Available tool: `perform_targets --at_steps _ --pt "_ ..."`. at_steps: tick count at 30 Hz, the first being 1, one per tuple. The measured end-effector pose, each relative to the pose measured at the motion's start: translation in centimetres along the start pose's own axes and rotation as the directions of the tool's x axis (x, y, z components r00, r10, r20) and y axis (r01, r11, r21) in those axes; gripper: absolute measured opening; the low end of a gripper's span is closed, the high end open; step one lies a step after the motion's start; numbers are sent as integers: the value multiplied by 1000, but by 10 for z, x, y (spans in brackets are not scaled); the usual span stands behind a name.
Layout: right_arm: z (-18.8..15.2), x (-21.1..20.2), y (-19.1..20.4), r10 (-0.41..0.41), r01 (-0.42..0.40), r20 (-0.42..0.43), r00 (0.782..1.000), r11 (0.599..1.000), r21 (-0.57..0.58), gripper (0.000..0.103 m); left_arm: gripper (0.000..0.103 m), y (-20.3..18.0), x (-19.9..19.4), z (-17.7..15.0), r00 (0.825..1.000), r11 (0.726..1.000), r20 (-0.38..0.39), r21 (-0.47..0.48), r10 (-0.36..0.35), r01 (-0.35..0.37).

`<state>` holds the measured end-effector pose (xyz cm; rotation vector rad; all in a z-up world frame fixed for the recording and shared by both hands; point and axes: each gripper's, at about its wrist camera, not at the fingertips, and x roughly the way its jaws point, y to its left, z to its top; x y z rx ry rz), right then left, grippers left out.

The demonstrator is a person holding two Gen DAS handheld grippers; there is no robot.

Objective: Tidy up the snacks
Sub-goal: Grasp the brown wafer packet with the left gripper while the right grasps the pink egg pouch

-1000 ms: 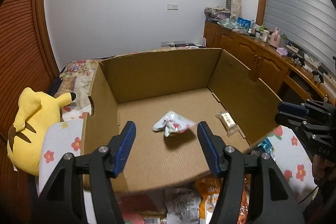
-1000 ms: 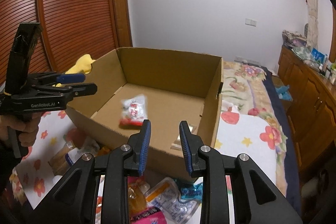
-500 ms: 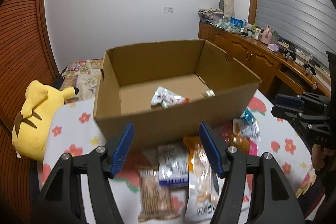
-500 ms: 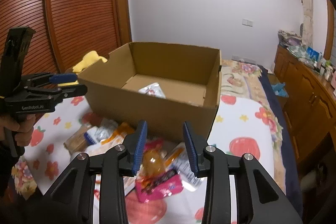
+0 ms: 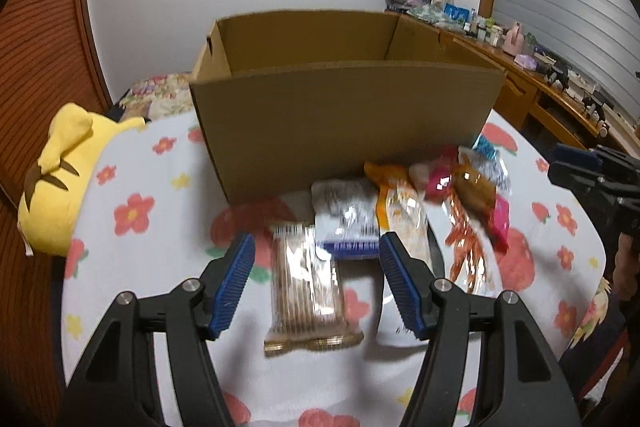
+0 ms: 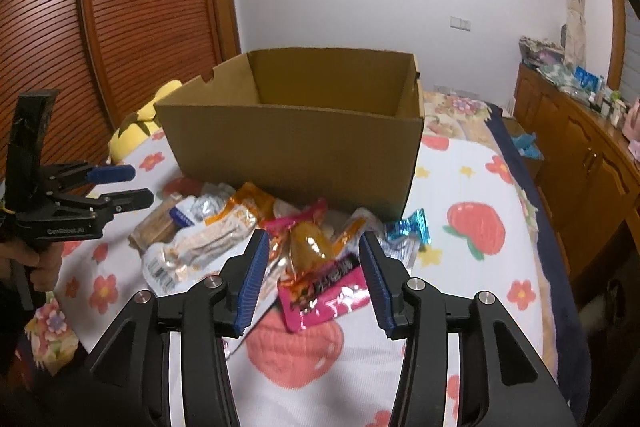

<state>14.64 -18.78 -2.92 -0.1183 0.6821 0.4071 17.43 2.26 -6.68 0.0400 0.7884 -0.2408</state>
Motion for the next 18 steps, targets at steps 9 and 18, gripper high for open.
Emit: perform_targets --at_steps 9,18 --pt "-3 17 3 9 -10 -43 999 1000 -9 51 65 10 17 -15 999 1000 -46 -21 12 -13" --pt "-7 44 9 25 -25 -77 997 1000 2 56 66 15 35 -21 996 999 -94 -33 12 -15"
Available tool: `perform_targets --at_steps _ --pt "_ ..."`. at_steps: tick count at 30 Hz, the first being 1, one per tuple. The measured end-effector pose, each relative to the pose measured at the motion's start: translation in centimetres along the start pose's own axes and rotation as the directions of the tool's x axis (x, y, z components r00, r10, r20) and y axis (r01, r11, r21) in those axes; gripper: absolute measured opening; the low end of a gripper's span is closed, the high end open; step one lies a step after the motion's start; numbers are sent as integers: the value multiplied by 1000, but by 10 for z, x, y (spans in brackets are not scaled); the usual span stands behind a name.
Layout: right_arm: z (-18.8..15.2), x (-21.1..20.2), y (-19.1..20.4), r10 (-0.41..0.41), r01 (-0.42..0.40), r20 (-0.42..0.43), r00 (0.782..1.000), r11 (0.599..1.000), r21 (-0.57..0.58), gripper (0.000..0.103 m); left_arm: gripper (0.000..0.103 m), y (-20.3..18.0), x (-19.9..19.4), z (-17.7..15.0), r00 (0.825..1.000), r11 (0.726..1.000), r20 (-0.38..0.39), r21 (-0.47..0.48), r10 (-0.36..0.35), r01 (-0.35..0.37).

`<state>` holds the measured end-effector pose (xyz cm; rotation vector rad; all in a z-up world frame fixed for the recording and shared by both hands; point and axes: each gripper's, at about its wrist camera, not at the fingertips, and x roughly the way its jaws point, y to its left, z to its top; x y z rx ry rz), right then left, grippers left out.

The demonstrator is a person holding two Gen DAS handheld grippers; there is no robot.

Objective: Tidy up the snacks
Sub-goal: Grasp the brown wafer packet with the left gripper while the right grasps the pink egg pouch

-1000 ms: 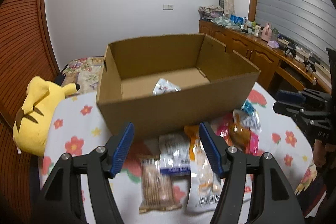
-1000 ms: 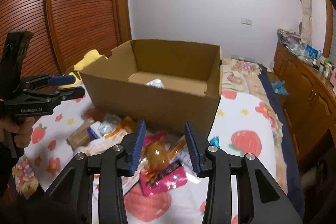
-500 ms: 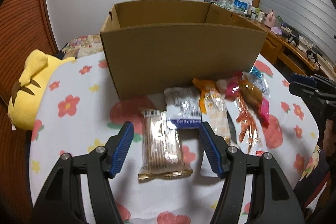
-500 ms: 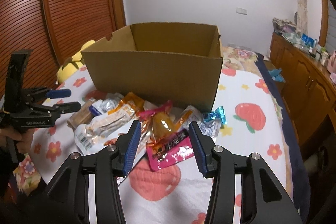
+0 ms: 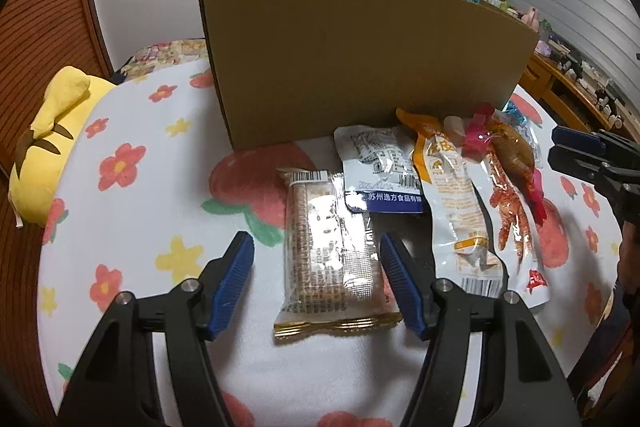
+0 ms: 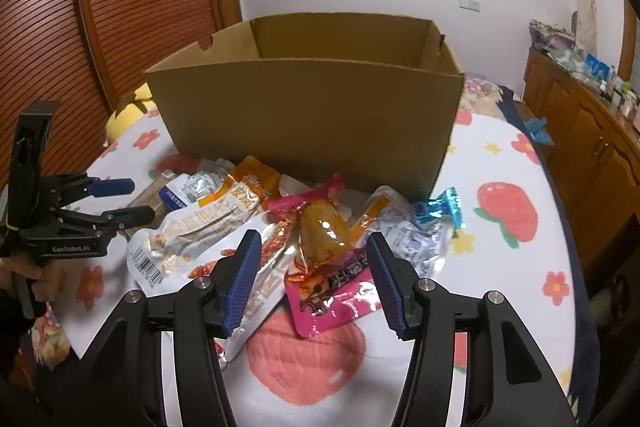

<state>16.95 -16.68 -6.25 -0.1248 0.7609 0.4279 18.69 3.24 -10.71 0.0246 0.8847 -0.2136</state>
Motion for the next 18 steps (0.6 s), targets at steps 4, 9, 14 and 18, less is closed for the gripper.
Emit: perform_targets --at_steps 4,9,14,18 --pt "3 12 4 5 -6 -25 1000 1000 -19 56 67 -2 6 -2 1000 1000 -3 3 3 -3" --pt "8 29 7 2 -4 -59 998 999 -41 56 68 -8 9 -6 1000 999 9 26 27 -27" --pt "13 42 3 0 -3 -86 996 999 -38 58 69 -6 8 -7 1000 1000 12 21 21 -21" --pt "17 51 2 -5 -1 -111 994 999 -50 58 70 -9 9 -7 999 999 14 28 34 -34"
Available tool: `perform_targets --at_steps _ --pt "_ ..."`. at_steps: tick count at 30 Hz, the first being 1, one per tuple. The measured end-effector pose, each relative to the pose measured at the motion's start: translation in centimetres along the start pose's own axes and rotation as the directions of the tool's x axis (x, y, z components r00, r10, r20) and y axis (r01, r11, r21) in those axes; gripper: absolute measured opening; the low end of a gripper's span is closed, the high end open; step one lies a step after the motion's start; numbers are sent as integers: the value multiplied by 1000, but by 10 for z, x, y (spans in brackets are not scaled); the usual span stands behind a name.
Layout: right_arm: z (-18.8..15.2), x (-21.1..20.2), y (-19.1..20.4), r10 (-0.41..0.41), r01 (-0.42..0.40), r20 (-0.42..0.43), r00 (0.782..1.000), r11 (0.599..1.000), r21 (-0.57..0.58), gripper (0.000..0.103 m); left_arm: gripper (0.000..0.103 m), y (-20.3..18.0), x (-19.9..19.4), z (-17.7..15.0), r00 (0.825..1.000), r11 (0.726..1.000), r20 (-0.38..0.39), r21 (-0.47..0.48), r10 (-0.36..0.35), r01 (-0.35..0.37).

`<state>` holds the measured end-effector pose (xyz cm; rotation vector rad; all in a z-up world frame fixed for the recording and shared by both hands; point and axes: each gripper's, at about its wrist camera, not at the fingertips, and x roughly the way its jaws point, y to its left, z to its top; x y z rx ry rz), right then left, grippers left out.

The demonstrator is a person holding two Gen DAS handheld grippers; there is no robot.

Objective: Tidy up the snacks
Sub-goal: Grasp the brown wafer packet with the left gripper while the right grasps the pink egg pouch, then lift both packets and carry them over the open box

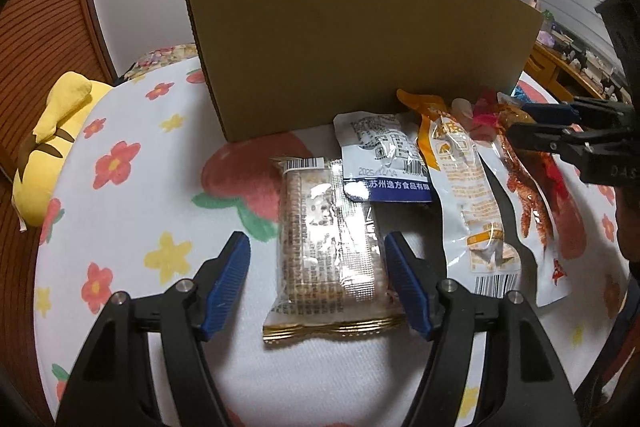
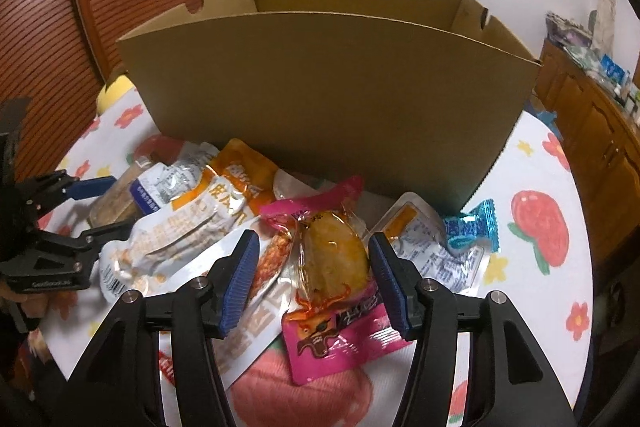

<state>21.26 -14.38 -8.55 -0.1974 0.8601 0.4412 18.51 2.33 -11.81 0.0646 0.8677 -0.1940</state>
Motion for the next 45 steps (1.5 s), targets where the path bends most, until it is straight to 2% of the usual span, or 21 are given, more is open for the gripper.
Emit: perform_targets --at_steps 9,14,22,27,31,35,42,45 --pt "10 3 -4 1 -2 -32 999 1000 -12 60 70 0 0 0 1000 1000 3 -1 2 -2" --pt "14 2 -5 -37 36 -32 999 999 -27 64 70 0 1 -1 1000 1000 3 -1 1 -1" --pt "6 16 -10 14 -13 -77 997 1000 5 66 68 1 1 -1 1000 1000 6 -5 -2 2" --pt "8 18 -7 34 -33 -73 997 999 17 60 58 6 -2 -2 1000 999 19 -32 -4 5" --pt "5 14 -14 72 -68 -63 995 996 65 45 47 10 -3 -2 999 999 30 -51 -13 15" --pt "-2 5 -16 64 -60 -47 997 996 70 41 47 13 -3 -2 999 998 34 -63 -21 23" --pt "-26 -20 -10 24 -26 22 999 995 100 40 47 13 -2 -2 999 998 33 -61 -18 20" --pt "-42 -31 -6 30 -36 49 998 991 130 40 47 13 -2 -3 999 998 33 -60 -16 18"
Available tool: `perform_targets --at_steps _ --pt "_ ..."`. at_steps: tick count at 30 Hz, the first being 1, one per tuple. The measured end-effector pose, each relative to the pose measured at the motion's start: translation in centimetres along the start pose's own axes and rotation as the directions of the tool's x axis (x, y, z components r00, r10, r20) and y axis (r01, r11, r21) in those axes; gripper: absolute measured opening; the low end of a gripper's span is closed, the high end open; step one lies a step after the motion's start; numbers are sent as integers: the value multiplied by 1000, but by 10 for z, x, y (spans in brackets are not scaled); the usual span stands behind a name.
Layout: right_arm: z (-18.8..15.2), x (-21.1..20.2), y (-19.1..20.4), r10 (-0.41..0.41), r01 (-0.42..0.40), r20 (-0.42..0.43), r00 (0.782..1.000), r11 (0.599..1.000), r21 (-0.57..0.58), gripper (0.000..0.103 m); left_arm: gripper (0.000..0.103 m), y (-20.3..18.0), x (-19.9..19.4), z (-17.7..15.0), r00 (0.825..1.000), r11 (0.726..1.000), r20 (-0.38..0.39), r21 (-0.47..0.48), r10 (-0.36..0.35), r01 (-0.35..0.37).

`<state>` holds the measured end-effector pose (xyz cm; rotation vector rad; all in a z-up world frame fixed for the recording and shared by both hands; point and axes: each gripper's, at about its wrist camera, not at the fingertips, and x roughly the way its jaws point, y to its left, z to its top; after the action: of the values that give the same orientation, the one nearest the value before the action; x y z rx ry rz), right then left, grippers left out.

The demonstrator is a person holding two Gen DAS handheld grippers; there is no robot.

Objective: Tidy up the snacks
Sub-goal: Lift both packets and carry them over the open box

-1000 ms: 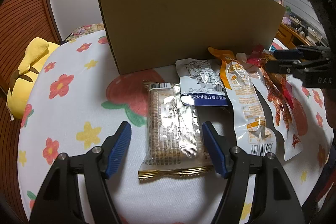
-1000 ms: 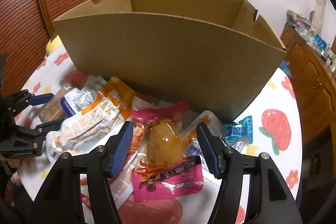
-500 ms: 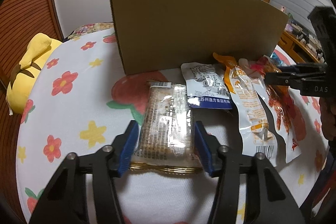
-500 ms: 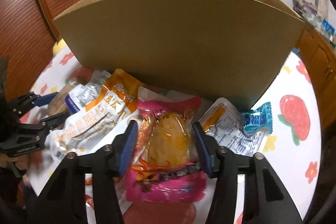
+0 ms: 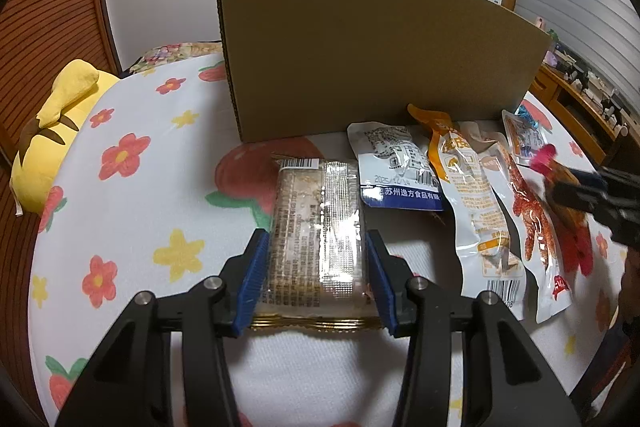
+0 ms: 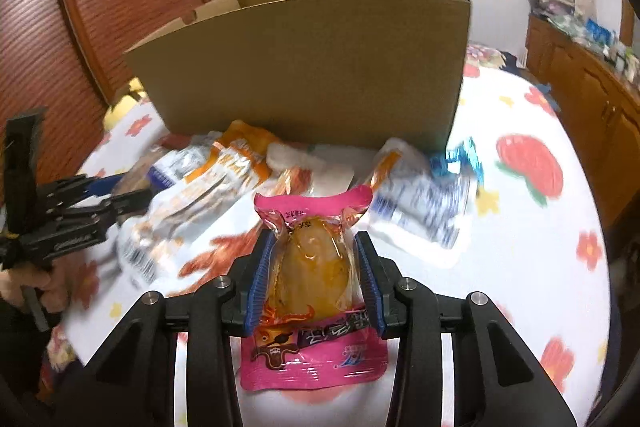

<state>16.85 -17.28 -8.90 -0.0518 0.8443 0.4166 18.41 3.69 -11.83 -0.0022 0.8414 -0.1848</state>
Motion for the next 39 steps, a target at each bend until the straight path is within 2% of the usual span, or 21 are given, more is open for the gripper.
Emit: perform_targets --at_steps 7,15,20,35,39 --pt "-20 -20 4 -13 13 45 999 1000 16 40 46 0 0 0 1000 1000 0 1 2 -2" --pt "-27 -30 7 -30 29 72 997 999 16 40 43 2 -5 1 1000 1000 9 -14 -3 3" --pt "-29 -32 7 -43 42 86 995 999 14 40 41 2 -17 0 999 1000 37 -9 29 -29" --pt "-30 -40 12 -48 45 111 993 999 26 40 40 -3 -60 6 993 1000 120 15 13 -15" --pt "-27 -42 14 -44 41 115 992 999 25 40 40 -3 -63 8 992 1000 122 17 11 -14"
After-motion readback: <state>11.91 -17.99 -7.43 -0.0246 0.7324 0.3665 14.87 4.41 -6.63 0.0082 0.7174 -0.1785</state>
